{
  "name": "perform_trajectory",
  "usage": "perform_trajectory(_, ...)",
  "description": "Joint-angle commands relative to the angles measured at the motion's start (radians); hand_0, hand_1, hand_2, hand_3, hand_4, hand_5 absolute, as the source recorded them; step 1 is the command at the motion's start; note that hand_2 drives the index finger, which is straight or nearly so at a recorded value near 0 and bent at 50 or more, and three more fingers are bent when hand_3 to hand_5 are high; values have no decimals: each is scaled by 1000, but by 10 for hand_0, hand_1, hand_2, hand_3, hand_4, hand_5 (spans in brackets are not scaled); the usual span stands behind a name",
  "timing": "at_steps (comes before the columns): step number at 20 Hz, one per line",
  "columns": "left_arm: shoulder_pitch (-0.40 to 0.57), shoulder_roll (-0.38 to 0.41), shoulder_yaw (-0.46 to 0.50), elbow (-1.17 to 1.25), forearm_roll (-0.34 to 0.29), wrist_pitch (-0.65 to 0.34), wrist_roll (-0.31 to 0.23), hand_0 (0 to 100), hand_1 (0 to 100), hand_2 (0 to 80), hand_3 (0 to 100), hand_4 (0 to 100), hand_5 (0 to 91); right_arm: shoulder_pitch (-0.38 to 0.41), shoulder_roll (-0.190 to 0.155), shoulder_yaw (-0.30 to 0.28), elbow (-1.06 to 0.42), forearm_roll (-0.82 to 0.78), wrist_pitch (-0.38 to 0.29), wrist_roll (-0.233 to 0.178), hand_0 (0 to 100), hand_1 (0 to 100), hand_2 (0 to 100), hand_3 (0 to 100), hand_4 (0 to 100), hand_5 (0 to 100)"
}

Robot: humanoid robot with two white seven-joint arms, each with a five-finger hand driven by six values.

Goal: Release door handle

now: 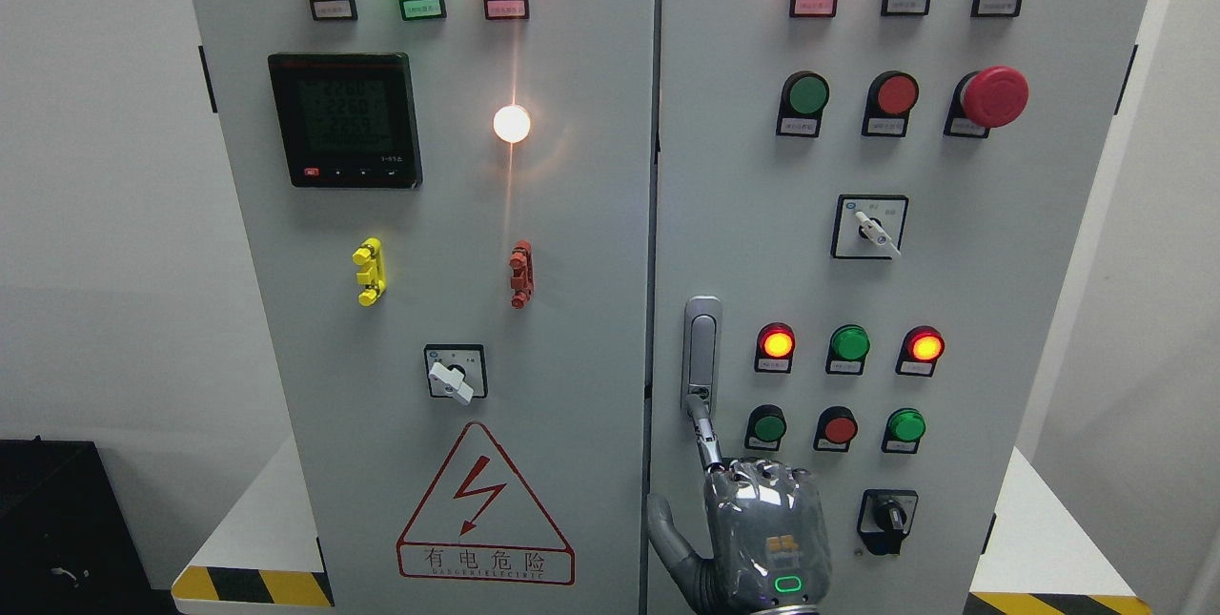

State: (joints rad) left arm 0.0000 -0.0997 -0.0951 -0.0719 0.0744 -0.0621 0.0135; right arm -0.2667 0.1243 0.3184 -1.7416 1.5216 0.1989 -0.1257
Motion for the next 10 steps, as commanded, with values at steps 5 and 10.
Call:
perform_trajectory(5,17,0,0,0,1,-1,0,120,556,0,0,0,0,-5,-5,-10,16,-1,1,-2,479,263,0,1000,1000,1000)
perform_trajectory(10,17,0,0,0,1,-1,0,120,556,0,0,0,0,-5,-6,-12,14,0,1,-5,479,262,0,1000,1000,1000)
